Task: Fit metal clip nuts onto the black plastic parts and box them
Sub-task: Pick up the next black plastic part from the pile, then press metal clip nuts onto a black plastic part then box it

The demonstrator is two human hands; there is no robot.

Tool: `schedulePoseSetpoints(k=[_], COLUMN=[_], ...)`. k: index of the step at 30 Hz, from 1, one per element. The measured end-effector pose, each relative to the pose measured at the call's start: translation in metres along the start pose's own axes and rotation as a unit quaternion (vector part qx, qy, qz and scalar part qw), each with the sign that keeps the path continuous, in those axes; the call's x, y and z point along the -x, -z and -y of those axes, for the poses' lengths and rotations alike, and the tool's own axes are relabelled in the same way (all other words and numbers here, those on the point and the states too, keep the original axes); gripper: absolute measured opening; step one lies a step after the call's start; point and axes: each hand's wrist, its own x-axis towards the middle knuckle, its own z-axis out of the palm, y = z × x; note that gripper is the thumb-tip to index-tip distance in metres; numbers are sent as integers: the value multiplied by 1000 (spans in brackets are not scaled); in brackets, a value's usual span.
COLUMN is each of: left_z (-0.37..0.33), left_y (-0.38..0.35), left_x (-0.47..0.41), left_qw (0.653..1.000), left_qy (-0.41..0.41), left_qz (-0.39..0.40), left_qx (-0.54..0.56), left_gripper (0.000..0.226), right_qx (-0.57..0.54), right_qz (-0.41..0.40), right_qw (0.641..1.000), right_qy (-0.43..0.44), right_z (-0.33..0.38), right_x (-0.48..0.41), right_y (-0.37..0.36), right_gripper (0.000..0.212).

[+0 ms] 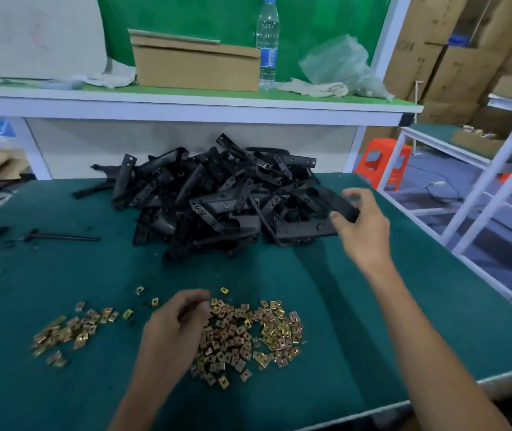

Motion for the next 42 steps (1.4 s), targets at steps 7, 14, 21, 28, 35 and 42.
schedulePoseSetpoints(k=[7, 14, 21, 28, 35, 42], left_z=[-65, -71, -66, -43, 15, 24], left_y=[-19, -20, -47, -87, -85, -89], left_x=[17, 25, 3, -9, -34, -49], left_qw=[979, 978, 929, 978, 890, 925], left_qy=[-155, -126, 57, 44, -138, -150], left_qz=[134, 38, 0, 117, 195, 125], left_qx=[-2, 159, 367, 165, -388, -325], left_gripper=[57, 12, 18, 44, 53, 25], right_qx=[-5, -214, -234, -356, -424, -405], right_qz=[375, 234, 295, 179, 103, 106], right_qw=[902, 947, 915, 885, 841, 851], right_qy=[214, 57, -142, -239, -319, -317], right_z=[82, 42, -19, 12, -34, -52], right_x=[63, 105, 157, 120, 82, 80], right_y=[55, 52, 8, -44, -69, -83], right_gripper=[33, 53, 39, 42, 33, 34])
